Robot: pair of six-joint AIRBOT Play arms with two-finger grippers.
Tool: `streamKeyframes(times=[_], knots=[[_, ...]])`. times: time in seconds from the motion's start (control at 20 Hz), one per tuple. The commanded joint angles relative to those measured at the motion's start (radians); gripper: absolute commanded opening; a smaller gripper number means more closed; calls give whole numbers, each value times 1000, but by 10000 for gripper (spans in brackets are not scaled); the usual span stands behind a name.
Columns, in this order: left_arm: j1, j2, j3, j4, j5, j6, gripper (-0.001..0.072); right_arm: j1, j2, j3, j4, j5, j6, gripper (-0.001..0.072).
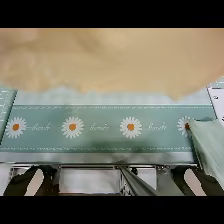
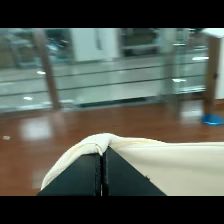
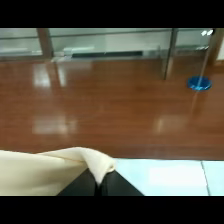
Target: Fold the shirts.
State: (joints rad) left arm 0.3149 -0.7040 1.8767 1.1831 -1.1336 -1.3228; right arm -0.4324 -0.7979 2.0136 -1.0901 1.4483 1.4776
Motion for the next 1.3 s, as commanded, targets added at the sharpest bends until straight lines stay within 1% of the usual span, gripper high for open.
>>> streamKeyframes(times=[0.0, 0.05, 0.2, 0.25, 0.35, 0.45, 0.55, 0.65, 0.7, 0.75, 0.8, 0.85, 0.95, 1.05, 1.15, 1.25], knots=[[-48, 102, -1, 210, -80, -19, 21, 18, 101, -9, -57, 65, 18, 24], [-79, 116, -21, 221, -92, -19, 21, 53, 105, -9, -70, 89, 24, 24], [-127, 127, -135, 288, -118, -64, 21, 146, 105, -69, -151, 174, 46, 24], [-130, 121, -197, 286, -112, -75, 21, 154, 105, -124, -154, 189, 48, 24], [-131, 89, -341, 244, -81, -87, 21, 155, 100, -278, -129, 172, 42, 24], [-131, 19, -482, 185, -26, -103, 21, 155, 73, -461, -91, 110, 16, 24], [-140, -84, -579, 170, 39, -134, 21, 155, 18, -633, -58, -19, -20, 24], [-174, -225, -610, 170, 97, -134, 21, 156, -93, -739, -49, -158, -43, 24], [-198, -298, -608, 170, 132, -135, 21, 156, -176, -756, -30, -207, -59, 24], [-227, -375, -608, 170, 189, -136, 21, 156, -262, -754, 5, -252, -85, 24], [-253, -452, -600, 170, 252, -158, 21, 156, -352, -751, 47, -317, -109, 24], [-272, -525, -581, 170, 309, -195, 21, 156, -436, -734, 73, -372, -110, 24], [-294, -675, -505, 170, 395, -309, 21, 156, -618, -644, 128, -454, -110, 24], [-310, -814, -399, 170, 410, -387, 21, 156, -800, -486, 167, -457, -82, 24], [-326, -920, -319, 169, 407, -446, 21, 156, -954, -330, 214, -408, -47, 24], [-341, -975, -290, 166, 408, -463, 22, 156, -1054, -232, 270, -374, -38, 24]])
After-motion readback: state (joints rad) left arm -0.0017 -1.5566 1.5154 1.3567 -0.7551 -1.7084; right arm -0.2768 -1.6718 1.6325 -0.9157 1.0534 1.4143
